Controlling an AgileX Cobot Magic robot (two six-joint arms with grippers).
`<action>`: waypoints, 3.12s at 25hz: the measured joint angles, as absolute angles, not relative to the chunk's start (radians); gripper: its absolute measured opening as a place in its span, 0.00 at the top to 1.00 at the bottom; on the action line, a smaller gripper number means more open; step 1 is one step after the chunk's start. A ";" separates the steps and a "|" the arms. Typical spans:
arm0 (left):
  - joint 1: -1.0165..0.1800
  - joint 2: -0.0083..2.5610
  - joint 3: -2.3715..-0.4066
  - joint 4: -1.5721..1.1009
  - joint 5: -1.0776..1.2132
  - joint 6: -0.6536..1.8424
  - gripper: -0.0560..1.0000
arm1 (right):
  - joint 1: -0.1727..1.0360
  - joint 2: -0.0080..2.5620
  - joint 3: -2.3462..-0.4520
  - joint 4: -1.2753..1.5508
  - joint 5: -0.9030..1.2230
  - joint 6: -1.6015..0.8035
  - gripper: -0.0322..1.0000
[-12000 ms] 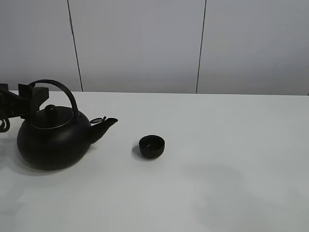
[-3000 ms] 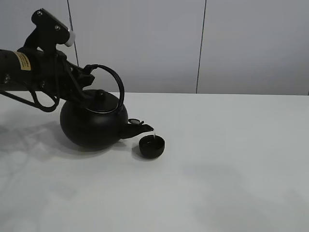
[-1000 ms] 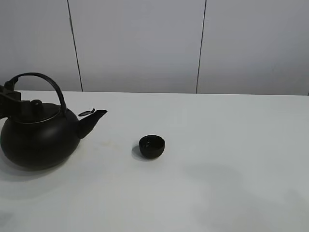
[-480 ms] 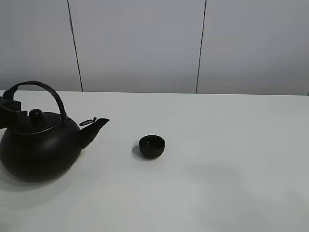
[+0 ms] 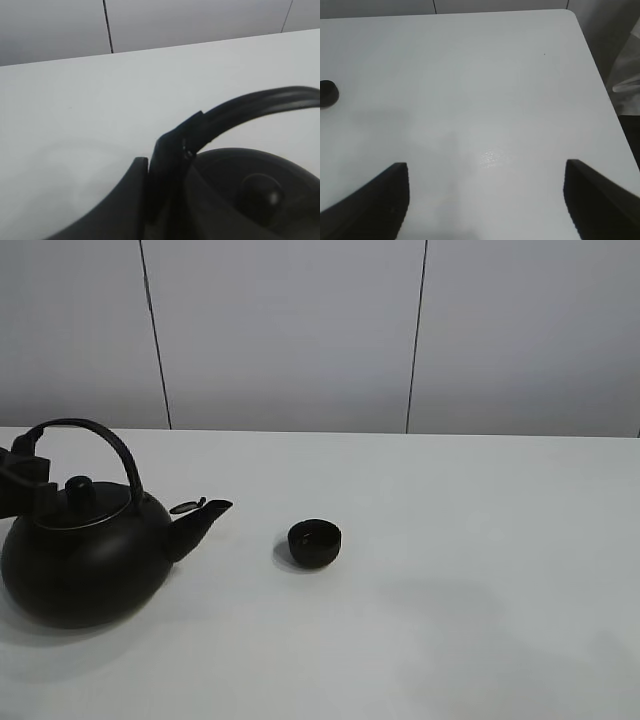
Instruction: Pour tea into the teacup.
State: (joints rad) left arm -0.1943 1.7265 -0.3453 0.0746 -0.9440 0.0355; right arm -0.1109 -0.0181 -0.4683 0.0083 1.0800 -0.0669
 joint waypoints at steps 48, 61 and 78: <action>-0.151 0.865 -0.781 0.237 0.502 -0.041 0.38 | -0.111 -0.018 -0.468 0.008 1.081 -0.067 0.41; 0.095 0.528 -0.777 0.109 0.822 0.037 0.38 | -0.111 -0.018 -0.468 0.008 1.081 -0.067 0.41; 0.095 -0.016 -0.533 -0.021 1.194 0.010 0.38 | -0.111 -0.018 -0.468 0.008 1.081 -0.067 0.41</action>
State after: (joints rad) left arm 0.0952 -0.0159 -0.5327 -0.0210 1.1943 0.0101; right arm -0.1109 -0.0181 -0.4683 0.0083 1.0809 -0.0669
